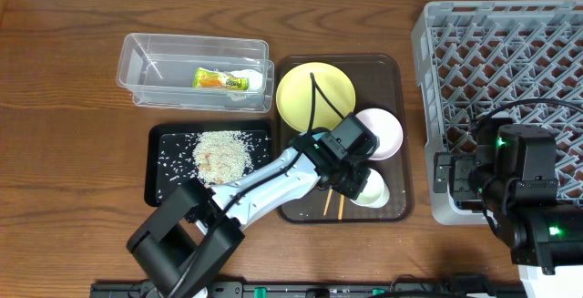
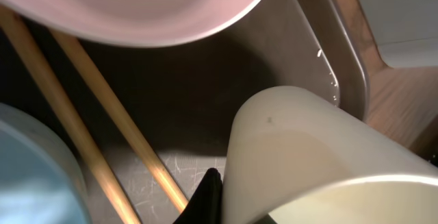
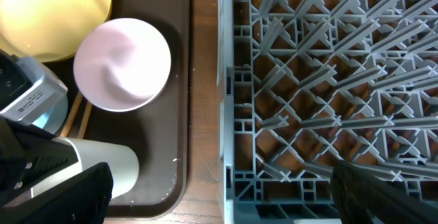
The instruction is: Sort waste into correct bins and load items into the dishwasher rack
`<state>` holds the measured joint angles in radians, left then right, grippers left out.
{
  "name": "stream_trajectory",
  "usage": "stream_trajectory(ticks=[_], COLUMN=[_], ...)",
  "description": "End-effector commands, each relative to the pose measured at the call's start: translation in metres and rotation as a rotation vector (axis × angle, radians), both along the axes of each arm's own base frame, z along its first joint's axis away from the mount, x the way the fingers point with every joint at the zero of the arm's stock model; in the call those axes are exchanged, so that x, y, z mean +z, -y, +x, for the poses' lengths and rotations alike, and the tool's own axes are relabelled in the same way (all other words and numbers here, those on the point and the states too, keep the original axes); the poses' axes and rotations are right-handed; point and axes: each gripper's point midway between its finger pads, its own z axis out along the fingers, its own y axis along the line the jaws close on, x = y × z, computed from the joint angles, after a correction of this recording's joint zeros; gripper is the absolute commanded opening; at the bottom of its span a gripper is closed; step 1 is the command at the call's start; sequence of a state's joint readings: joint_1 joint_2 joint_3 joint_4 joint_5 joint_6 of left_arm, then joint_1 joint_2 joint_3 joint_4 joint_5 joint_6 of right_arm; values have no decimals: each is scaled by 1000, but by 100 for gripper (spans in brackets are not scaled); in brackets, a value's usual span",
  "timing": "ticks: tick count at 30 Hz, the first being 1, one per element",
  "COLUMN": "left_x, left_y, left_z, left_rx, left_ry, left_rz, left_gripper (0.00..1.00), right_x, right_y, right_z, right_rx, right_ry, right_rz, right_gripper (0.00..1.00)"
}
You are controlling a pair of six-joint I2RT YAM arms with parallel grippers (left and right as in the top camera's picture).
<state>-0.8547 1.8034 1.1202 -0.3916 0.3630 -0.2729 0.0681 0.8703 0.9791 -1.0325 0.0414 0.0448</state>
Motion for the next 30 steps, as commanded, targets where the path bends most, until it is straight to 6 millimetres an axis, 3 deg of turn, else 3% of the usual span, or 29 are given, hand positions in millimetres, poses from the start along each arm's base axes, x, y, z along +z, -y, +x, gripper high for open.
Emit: stream_trajectory(ticks=[1,5,9,11,14,16,19,24,30], left_x=[26,76,118,134,167,185,200,202,205], left_y=[1,-10,-47,-66,-71,-67,-59,-52,-48], left_z=[8,21,63,87,105,104,90,67,56], left_rx=[15,55,262,375,373,296,154,31,-17], left_ry=[19,35,69,50,-77,-159,-290,-438,-471], left_rz=[-64,-193,-284,-363,-607,-741,-864,-910,-918], left_gripper=[6,6,6,6,6,6,6,6,6], right_x=[8,20,26,23,20,24,32,31,62], right_y=[0,0,-11,-32,-90,-118,-143,-155,-171], right_z=[3,16,26,27,19,11,5,29,39], right_rx=[-5,-27,3,109,438,618,810,908,1093], right_ry=[25,98,133,111,59,51,67,131,306], right_rz=[-3,14,87,160,354,467,600,655,769], right_gripper=[99,99,99,99,99,99,99,99,98])
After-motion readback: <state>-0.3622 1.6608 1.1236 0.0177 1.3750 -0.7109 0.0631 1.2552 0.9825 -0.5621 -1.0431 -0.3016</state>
